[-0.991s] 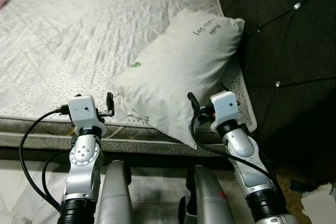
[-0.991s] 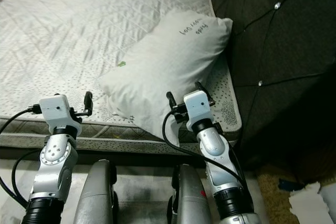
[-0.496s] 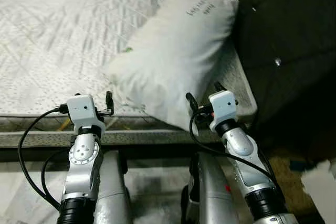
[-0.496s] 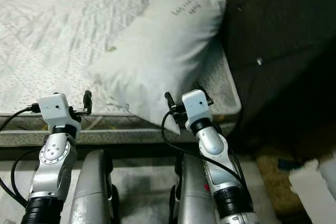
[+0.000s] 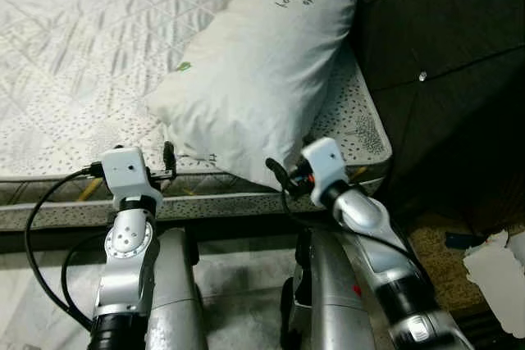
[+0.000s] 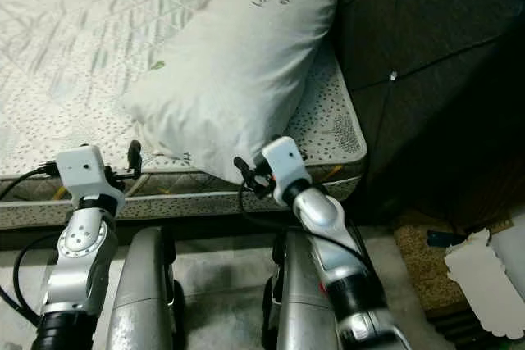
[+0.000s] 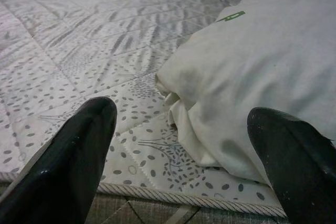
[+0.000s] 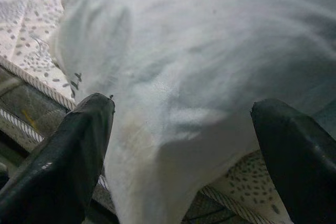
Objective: Clean up the room
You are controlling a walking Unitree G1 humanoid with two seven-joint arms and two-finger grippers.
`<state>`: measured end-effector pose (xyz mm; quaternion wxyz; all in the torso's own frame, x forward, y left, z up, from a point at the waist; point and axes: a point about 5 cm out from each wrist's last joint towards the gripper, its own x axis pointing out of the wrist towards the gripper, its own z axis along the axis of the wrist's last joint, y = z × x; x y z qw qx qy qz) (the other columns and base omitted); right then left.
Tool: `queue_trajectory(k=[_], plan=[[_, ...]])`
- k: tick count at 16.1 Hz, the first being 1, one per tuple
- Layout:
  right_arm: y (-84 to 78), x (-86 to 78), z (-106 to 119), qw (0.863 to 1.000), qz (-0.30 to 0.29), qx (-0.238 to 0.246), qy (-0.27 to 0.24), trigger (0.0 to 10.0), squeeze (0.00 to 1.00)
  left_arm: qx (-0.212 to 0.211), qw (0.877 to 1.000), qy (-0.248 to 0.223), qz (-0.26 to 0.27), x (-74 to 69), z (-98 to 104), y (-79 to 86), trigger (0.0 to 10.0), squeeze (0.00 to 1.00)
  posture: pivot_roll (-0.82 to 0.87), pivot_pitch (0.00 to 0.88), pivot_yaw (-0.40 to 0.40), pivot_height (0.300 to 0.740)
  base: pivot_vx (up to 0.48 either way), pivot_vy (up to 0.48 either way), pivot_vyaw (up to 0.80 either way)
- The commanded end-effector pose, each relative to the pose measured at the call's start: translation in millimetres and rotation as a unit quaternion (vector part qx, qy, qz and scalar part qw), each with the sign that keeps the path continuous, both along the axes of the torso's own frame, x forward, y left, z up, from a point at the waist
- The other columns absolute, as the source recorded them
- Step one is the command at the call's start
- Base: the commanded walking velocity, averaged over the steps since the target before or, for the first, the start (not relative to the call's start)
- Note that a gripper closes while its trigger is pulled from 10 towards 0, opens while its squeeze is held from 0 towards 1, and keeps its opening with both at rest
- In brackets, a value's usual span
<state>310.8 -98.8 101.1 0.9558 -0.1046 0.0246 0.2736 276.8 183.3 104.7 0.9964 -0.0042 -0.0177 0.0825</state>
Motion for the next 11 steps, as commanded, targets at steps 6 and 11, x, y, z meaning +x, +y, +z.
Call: queue_trajectory(k=[6, 11], plan=[[2.3, 34.0, -8.1, 0.989, -0.117, 0.009, 0.094, 10.0, 0.0, 0.013, 0.999, 0.019, 0.022, -24.1, 3.0, 14.8, 10.0, 0.0, 0.18, 0.223, -0.04, 0.538, 0.0, 0.0, 0.0], [2.5, 28.4, -26.0, 0.979, -0.127, 0.015, 0.159, 0.0, 0.0, 0.012, 0.999, 0.032, 0.016, -30.1, 4.8, 14.0, 10.0, 0.0, 0.19, 0.221, -0.026, 0.538, 0.0, 0.0, 0.0]])
